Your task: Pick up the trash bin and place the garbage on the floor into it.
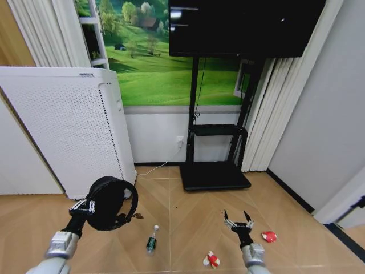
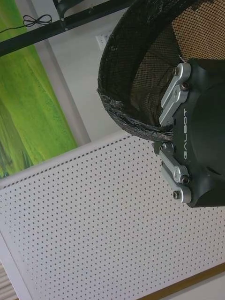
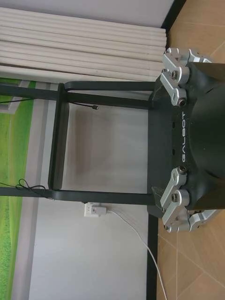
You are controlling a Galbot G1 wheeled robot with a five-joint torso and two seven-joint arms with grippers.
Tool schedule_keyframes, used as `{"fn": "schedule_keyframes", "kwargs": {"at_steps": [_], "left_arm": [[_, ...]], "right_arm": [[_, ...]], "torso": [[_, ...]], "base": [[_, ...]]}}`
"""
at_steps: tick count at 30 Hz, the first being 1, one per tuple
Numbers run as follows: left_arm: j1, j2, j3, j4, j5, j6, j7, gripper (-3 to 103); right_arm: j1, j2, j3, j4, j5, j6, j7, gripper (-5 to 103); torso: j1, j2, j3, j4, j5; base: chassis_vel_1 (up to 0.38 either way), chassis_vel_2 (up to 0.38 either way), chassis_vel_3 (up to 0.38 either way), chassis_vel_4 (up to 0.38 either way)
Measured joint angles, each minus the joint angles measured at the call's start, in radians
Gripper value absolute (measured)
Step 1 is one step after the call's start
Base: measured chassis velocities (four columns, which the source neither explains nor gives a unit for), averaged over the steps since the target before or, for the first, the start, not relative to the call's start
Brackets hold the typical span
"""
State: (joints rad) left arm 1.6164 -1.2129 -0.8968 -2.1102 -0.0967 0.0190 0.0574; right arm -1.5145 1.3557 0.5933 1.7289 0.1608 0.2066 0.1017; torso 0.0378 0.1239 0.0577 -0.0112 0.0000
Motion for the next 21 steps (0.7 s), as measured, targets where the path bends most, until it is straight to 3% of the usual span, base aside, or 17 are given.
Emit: {"fn": "schedule_keyframes", "kwargs": {"at_steps": [15, 18, 21], "left_arm": [[-0.012, -0.008, 0.01, 0.023, 0.004, -0.004, -0.004, 5], [-0.015, -0.01, 0.013, 0.028, 0.005, -0.005, -0.006, 5], [-0.017, -0.013, 0.017, 0.035, 0.008, -0.005, -0.007, 5]], "right_arm": [[0.019, 0.0, -0.008, -0.017, 0.01, 0.002, 0.008, 100], [0.024, 0.001, -0.016, -0.019, 0.023, 0.009, 0.02, 100], [0.029, 0.002, -0.017, -0.019, 0.02, 0.009, 0.031, 100]], "torso": [[0.0, 0.0, 0.0, 0.0003, -0.0006], [0.0, 0.0, 0.0, 0.0003, 0.0008], [0.0, 0.0, 0.0, 0.0004, -0.0016]], "base": [[0.245, 0.247, -0.235, -0.241], [0.338, 0.319, -0.311, -0.304], [0.265, 0.205, -0.238, -0.244]]}}
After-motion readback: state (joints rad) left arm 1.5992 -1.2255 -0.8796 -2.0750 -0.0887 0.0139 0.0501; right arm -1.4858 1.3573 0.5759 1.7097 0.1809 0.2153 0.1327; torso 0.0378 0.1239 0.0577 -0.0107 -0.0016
